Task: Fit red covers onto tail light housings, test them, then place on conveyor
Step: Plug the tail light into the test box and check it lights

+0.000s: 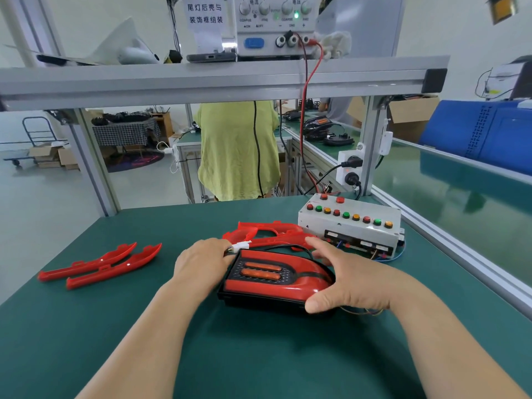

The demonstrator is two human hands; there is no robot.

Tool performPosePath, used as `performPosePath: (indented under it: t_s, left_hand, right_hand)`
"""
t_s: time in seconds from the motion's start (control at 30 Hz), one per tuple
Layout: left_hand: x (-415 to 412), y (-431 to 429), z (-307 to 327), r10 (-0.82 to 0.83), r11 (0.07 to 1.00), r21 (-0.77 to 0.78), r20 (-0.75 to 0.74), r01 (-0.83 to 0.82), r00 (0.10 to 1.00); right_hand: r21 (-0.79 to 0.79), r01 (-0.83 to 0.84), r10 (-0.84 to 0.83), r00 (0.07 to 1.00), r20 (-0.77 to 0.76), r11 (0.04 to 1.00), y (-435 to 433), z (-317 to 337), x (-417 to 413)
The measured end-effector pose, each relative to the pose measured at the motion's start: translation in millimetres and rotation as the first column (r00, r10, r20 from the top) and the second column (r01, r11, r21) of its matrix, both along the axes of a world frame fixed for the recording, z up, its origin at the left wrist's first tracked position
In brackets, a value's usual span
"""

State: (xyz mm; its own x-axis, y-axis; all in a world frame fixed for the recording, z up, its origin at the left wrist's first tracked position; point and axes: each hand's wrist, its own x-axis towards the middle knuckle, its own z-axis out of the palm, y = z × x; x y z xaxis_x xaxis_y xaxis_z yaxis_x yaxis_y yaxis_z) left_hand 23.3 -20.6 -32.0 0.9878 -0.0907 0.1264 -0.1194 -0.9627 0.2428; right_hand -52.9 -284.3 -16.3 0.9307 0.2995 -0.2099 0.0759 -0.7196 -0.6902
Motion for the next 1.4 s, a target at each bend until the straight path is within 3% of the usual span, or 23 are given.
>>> performPosePath:
  t_s: [0.13, 0.4, 0.6, 0.73, 0.87, 1.03, 1.17, 1.23, 1.33, 1.4]
  left_hand:
    - [-2.9, 1.7, -2.7, -0.018, 1.000, 0.016, -0.081, 0.019, 0.997]
    - [-5.1, 6.3, -3.1, -0.026, 0.996, 0.083, -0.025, 0.028, 0.999]
    - [-0.6, 18.1, 9.5, 0.033, 0.972, -0.235, -0.006, -0.034, 0.999]
    - [1.0, 14.5, 13.5, -0.003, 0.847, -0.532, -0.009, -0.003, 1.000]
    - [-2.4, 18.3, 11.4, -0.042, 0.749, -0.662, -0.040, 0.005, 0.998]
    - [-5.4, 19.2, 12.2, -0.141, 0.692, -0.719, -0.226, -0.068, 0.964]
    - [-8.8, 19.9, 11.1, -0.251, 0.511, -0.856, -0.234, -0.077, 0.939]
    - [-7.5, 18.9, 10.0, -0.198, 0.384, -0.916, -0.205, -0.117, 0.958]
    - [-6.2, 12.8, 10.6, -0.140, 0.166, -0.973, -0.184, -0.160, 0.973]
    - [-8.8, 4.1, 13.8, -0.152, 0.027, -0.986, -0.167, -0.165, 0.974]
  right_hand:
    - [-0.077, -0.045, 0.043, 0.999, -0.023, 0.996, -0.8, 1.5, -2.5]
    - [-0.073, -0.062, 0.068, 0.994, 0.081, 0.995, 2.3, -2.0, -4.1]
    - [0.009, -0.099, 0.096, 0.979, 0.181, 0.995, 3.6, -4.4, -2.5]
    - [0.011, -0.105, 0.099, 0.966, 0.238, 0.994, 4.8, -5.1, -1.1]
    - [-0.008, -0.128, 0.124, 0.946, 0.298, 0.992, 6.8, -6.0, 0.6]
    - [-0.027, -0.127, 0.129, 0.932, 0.340, 0.992, 7.9, -10.8, 4.1]
    - [0.054, -0.078, 0.051, 0.920, 0.389, 0.996, 7.7, -12.7, 7.9]
    - [0.230, 0.040, -0.124, 0.924, 0.362, 0.972, 7.6, -12.0, 10.0]
    - [0.499, 0.242, -0.425, 0.857, 0.292, 0.832, 15.0, -10.3, 12.8]
    - [0.686, 0.282, -0.467, 0.879, 0.096, 0.671, 25.8, -10.8, 12.1]
